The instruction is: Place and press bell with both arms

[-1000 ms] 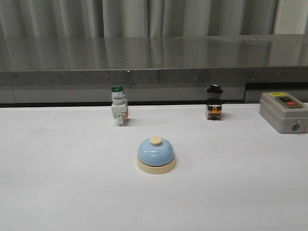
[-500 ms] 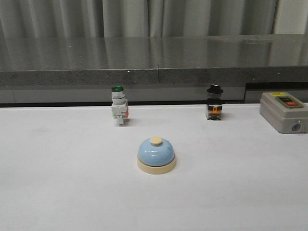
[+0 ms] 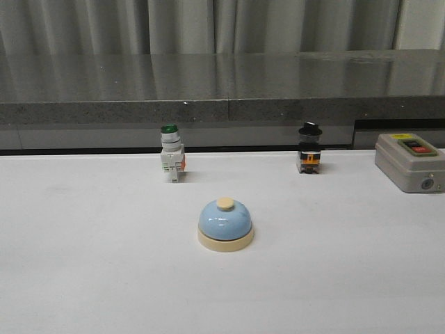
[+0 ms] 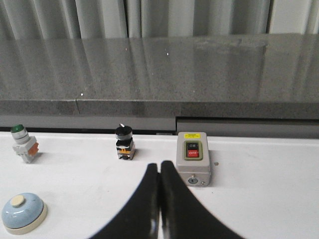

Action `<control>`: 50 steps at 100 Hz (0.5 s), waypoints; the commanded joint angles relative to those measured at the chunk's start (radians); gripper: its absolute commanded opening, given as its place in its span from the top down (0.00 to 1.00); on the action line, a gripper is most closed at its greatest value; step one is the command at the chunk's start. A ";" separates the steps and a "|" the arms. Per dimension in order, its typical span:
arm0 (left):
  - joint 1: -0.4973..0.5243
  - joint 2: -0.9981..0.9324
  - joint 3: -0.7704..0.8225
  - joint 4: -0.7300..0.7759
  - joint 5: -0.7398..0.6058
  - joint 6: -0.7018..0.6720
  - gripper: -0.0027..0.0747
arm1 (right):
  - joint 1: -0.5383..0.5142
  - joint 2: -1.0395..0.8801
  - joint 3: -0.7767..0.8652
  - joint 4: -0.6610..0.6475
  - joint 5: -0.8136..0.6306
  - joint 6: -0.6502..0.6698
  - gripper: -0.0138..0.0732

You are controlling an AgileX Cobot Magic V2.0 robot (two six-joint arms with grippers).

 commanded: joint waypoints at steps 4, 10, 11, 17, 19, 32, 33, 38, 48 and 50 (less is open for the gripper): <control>0.001 -0.031 0.041 -0.009 -0.073 -0.007 0.99 | -0.007 0.178 -0.165 0.004 0.036 -0.010 0.91; 0.001 -0.031 0.041 -0.009 -0.073 -0.007 0.99 | -0.007 0.254 -0.222 0.004 0.075 -0.010 0.91; 0.001 -0.031 0.041 -0.009 -0.073 -0.007 0.99 | -0.007 0.272 -0.235 0.004 0.086 -0.010 0.91; 0.001 -0.031 0.041 -0.009 -0.073 -0.007 0.99 | -0.007 0.344 -0.285 0.004 0.127 -0.010 0.91; 0.001 -0.031 0.041 -0.009 -0.073 -0.007 0.99 | -0.007 0.369 -0.307 0.004 0.142 -0.010 0.91; 0.001 -0.031 0.041 -0.009 -0.073 -0.007 0.99 | -0.007 0.504 -0.366 0.014 0.180 -0.010 0.91; 0.001 -0.031 0.041 -0.009 -0.073 -0.007 0.99 | -0.007 0.517 -0.368 0.014 0.179 -0.010 0.91; 0.001 -0.031 0.041 -0.009 -0.073 -0.007 0.99 | -0.007 0.555 -0.373 0.019 0.167 -0.010 0.91; 0.001 -0.031 0.041 -0.009 -0.073 -0.007 0.99 | -0.007 0.612 -0.373 0.047 0.151 -0.010 0.91; 0.001 -0.031 0.041 -0.009 -0.073 -0.007 0.99 | -0.007 0.624 -0.373 0.060 0.150 -0.010 0.91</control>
